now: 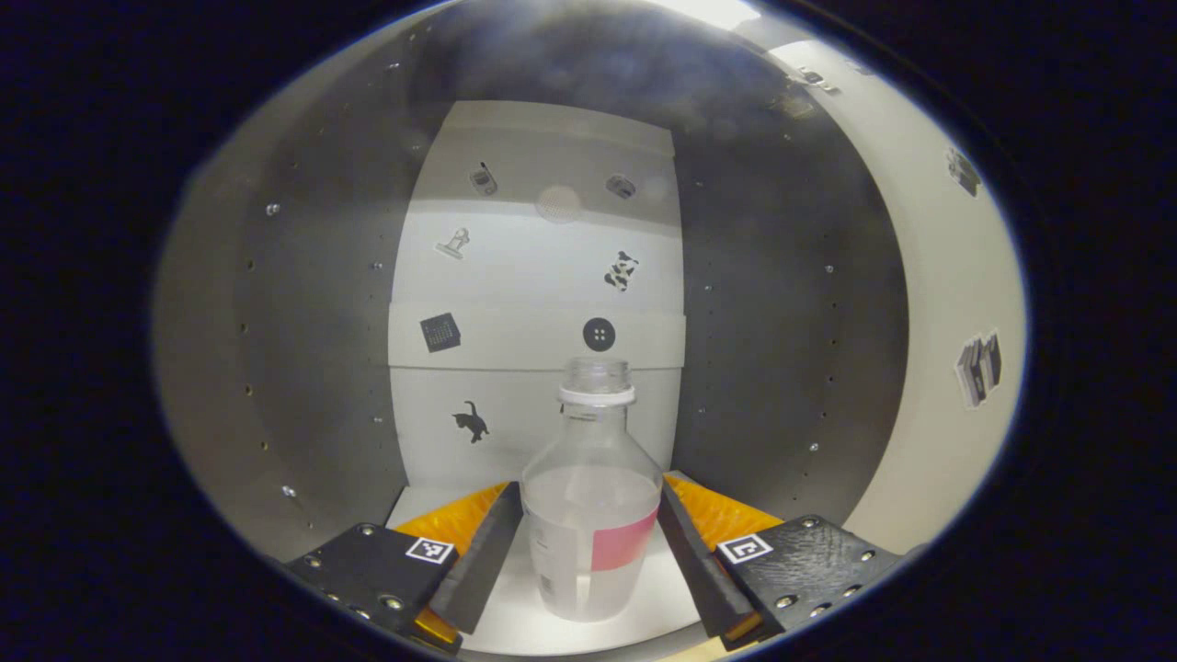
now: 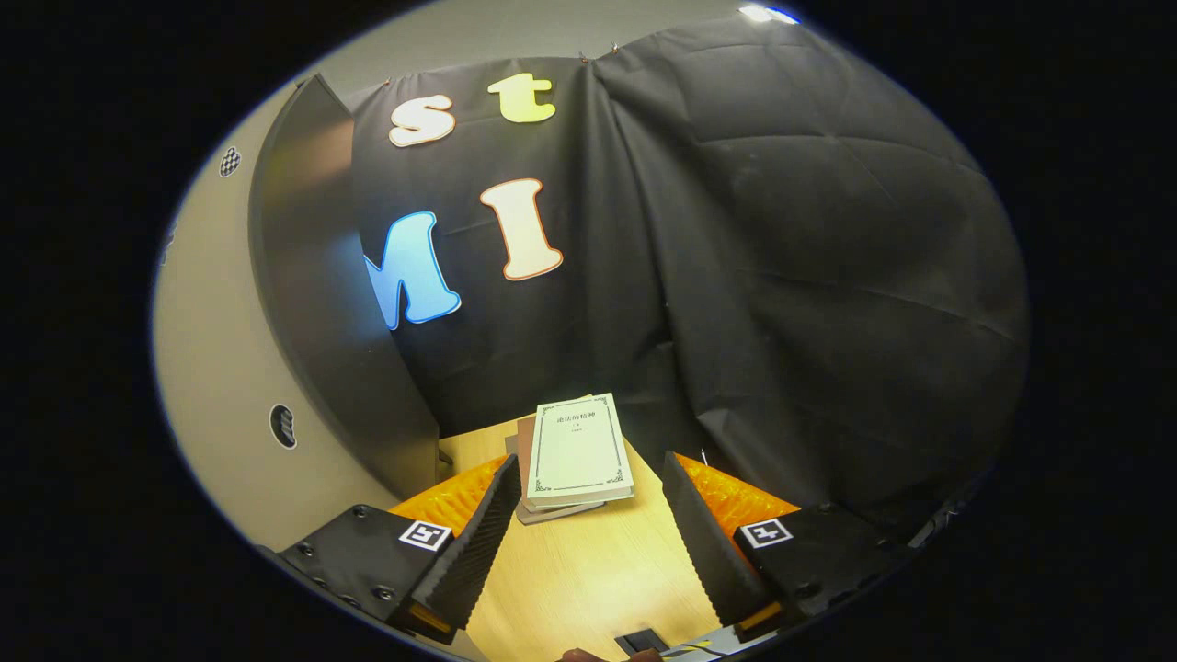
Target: Open the cabinet door with the right hand, grasp the bottle in the cabinet with the left hand and place it on the coaster, then close the cabinet door with the right hand.
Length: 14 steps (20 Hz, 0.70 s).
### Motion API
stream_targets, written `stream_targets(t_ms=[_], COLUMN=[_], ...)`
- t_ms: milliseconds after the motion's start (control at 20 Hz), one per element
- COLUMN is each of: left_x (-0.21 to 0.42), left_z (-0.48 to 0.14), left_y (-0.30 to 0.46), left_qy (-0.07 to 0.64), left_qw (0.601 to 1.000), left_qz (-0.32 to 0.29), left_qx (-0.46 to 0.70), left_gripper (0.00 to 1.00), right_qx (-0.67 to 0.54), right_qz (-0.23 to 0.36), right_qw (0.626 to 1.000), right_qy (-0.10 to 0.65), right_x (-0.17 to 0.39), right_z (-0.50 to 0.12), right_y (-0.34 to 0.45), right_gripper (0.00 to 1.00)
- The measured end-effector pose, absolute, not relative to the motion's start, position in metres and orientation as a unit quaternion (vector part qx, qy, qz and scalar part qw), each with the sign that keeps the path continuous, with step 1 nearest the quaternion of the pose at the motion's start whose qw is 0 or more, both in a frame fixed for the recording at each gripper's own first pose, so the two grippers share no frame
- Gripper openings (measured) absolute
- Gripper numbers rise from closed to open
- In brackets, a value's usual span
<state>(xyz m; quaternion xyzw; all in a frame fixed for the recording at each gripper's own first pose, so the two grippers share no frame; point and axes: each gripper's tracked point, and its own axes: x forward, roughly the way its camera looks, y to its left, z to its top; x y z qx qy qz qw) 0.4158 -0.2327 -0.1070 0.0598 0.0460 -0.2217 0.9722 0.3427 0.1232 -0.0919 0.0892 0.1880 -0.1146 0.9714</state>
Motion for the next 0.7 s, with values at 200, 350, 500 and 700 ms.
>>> stream_targets(t_ms=[200, 350, 500, 700], left_x=[0.417, 0.417, 0.412, 0.402], left_z=[-0.108, -0.107, -0.105, -0.098], left_y=[-0.236, -0.236, -0.237, -0.234], left_qy=[0.042, 0.039, 0.04, 0.034], left_qw=[0.97, 0.971, 0.972, 0.973], left_qz=[-0.226, -0.222, -0.22, -0.218], left_qx=[0.082, 0.084, 0.074, 0.071], left_gripper=[0.88, 0.71, 0.71, 0.71], right_qx=[0.085, 0.084, 0.088, 0.076], right_qz=[-0.109, -0.102, -0.097, -0.09], right_qw=[0.97, 0.97, 0.971, 0.971], right_qy=[0.2, 0.202, 0.201, 0.206], right_x=[0.342, 0.343, 0.347, 0.352], right_z=[-0.101, -0.102, -0.102, -0.105], right_y=[0.125, 0.124, 0.121, 0.114], right_gripper=[0.98, 0.98, 0.98, 0.98])
